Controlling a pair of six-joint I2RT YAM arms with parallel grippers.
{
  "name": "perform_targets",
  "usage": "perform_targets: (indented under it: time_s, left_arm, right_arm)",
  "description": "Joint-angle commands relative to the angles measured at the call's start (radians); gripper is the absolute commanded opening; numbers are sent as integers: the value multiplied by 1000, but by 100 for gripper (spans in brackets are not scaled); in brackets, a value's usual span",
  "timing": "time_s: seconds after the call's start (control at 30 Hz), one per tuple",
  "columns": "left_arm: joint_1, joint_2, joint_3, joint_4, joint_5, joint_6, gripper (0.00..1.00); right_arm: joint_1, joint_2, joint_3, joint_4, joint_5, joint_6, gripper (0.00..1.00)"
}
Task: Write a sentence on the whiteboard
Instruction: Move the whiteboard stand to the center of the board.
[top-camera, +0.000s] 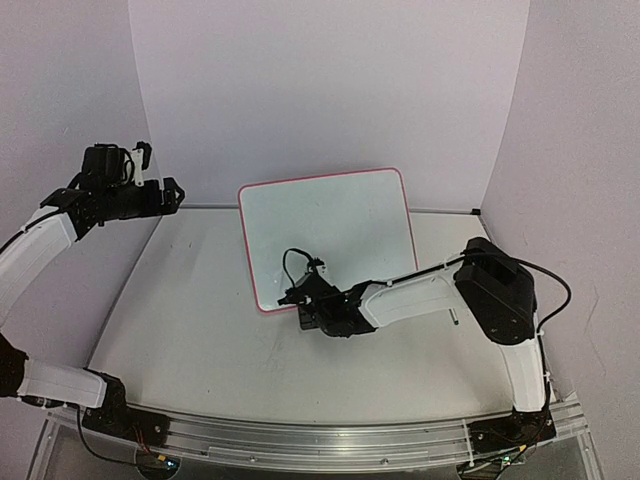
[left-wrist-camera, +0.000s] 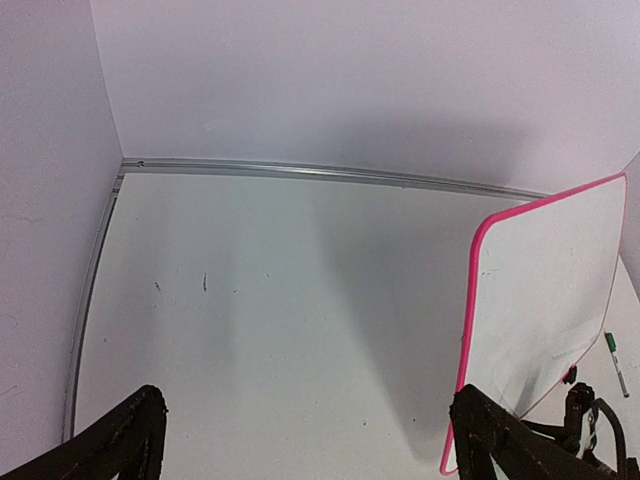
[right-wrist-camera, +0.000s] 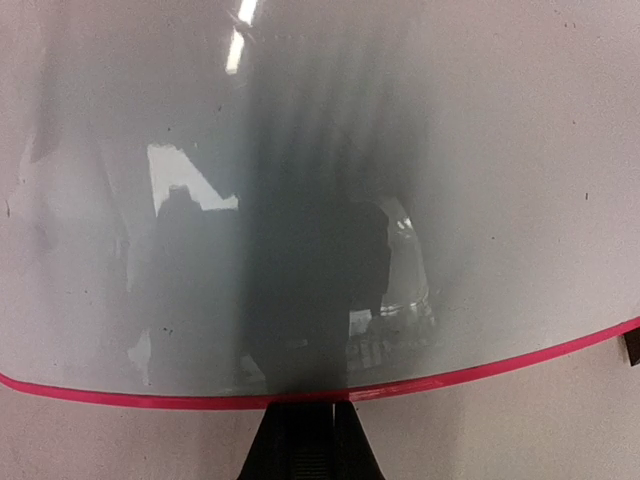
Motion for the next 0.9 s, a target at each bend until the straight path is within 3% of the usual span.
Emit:
perform_targets:
  time_s: [0.0,0.37,0.4,0.43,0.47,0.53,0.6,0.87]
  left_arm:
    - [4,-26,-8,45,-1,11,99]
    - [4,-35,-23,55,1,4,99]
    - [4,-37,-25,56,1,3,99]
    - [4,-39,-28,58,1,3,99]
    - [4,-42,-31,60,-2,3,99]
    - [4,-45,-35,63,-2,5,100]
    - [4,-46,-38,65,-4,6,99]
    - [4,-59,-50,74,-15,16,99]
  right_arm:
    - [47,28,43,-173,62,235,0]
    - [94,27,40,-225,-10,381,1]
    - [96,23,34,-225,-16,387,6]
    - [99,16,28,-223,-19,390,17]
    - [103,9,23,-222,-18,387,37]
    - [112,-18,12,-219,-10,375,62]
    - [125,-48,-3,-213,-4,361,69]
    - [166,-282,-174,-204,32,276,81]
